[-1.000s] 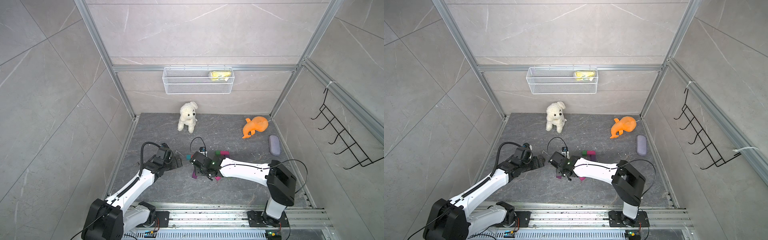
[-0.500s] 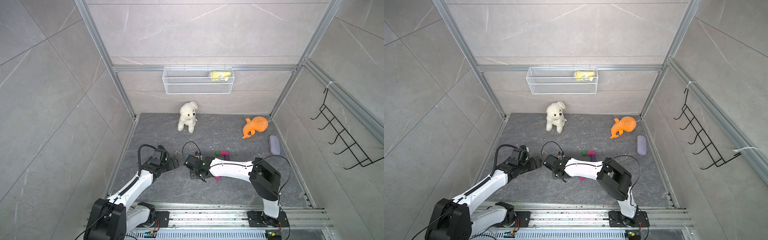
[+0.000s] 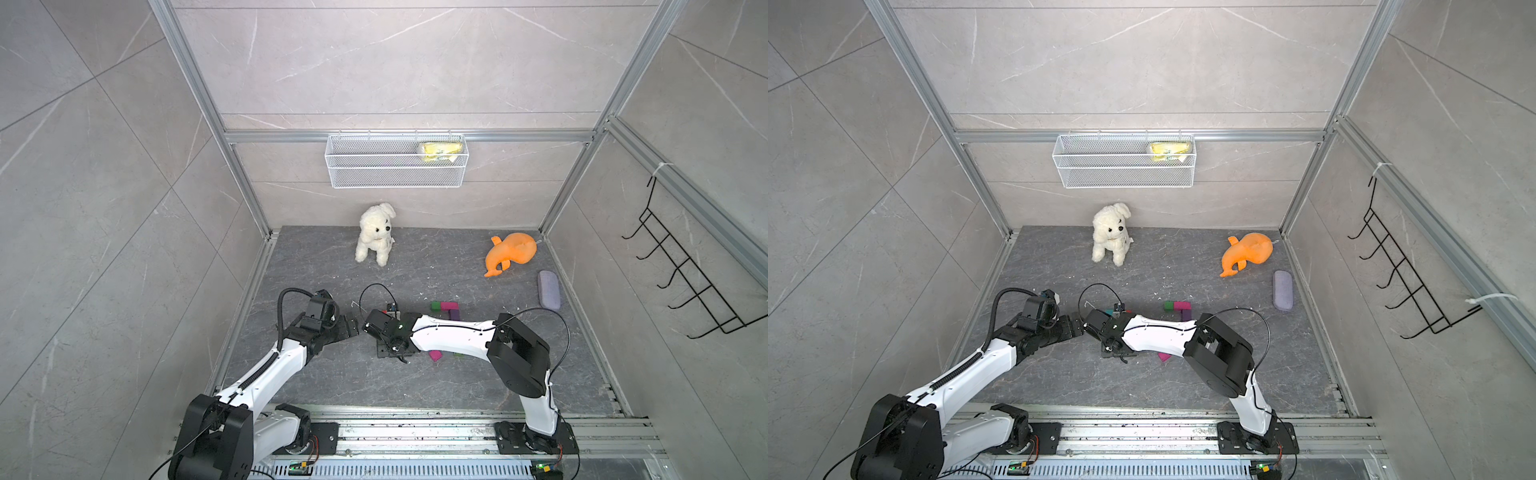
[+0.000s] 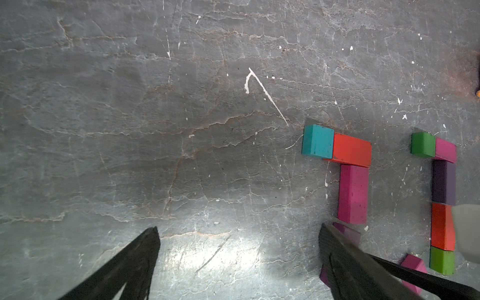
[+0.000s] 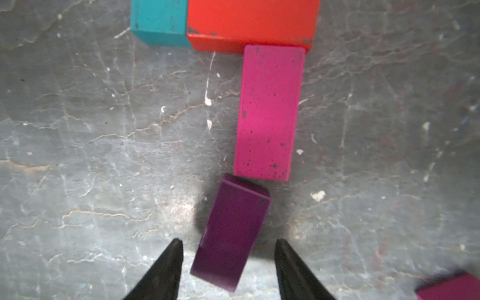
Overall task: Assemble the number 7 with building blocks
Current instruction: Adjust the building block at the center of the board.
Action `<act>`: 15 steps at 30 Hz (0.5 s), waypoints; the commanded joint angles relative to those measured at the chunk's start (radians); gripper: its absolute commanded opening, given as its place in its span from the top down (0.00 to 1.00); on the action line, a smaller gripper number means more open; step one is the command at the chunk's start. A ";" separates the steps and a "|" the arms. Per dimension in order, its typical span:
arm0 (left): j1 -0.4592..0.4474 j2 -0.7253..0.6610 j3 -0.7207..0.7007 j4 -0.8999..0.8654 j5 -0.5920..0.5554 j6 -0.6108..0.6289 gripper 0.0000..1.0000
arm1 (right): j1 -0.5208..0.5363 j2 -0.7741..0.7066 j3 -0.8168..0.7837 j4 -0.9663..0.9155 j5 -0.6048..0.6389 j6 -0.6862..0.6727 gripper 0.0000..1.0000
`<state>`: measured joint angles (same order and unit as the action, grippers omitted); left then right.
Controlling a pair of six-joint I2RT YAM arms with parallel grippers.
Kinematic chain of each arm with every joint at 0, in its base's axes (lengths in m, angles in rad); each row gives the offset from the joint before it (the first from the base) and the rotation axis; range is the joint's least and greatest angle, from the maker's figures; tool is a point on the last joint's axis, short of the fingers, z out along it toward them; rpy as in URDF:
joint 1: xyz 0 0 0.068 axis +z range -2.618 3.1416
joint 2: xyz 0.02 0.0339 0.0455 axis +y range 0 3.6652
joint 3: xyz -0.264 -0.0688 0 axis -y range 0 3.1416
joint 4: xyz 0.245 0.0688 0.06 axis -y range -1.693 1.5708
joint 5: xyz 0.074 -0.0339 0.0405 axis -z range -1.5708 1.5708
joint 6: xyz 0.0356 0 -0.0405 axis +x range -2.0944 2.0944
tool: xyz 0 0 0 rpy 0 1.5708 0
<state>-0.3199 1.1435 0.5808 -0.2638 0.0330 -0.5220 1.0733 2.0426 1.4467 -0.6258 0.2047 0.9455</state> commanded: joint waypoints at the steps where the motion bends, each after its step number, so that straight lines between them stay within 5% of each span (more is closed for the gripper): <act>1: 0.005 -0.009 -0.005 0.015 0.015 0.028 0.00 | 0.002 0.030 0.034 -0.049 0.019 0.019 0.43; 15: 0.005 -0.022 -0.015 0.009 0.002 0.035 0.00 | -0.003 0.060 0.069 -0.104 0.050 0.016 0.53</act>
<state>-0.3199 1.1423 0.5766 -0.2611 0.0326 -0.5114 1.0729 2.0819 1.4963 -0.6846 0.2222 0.9504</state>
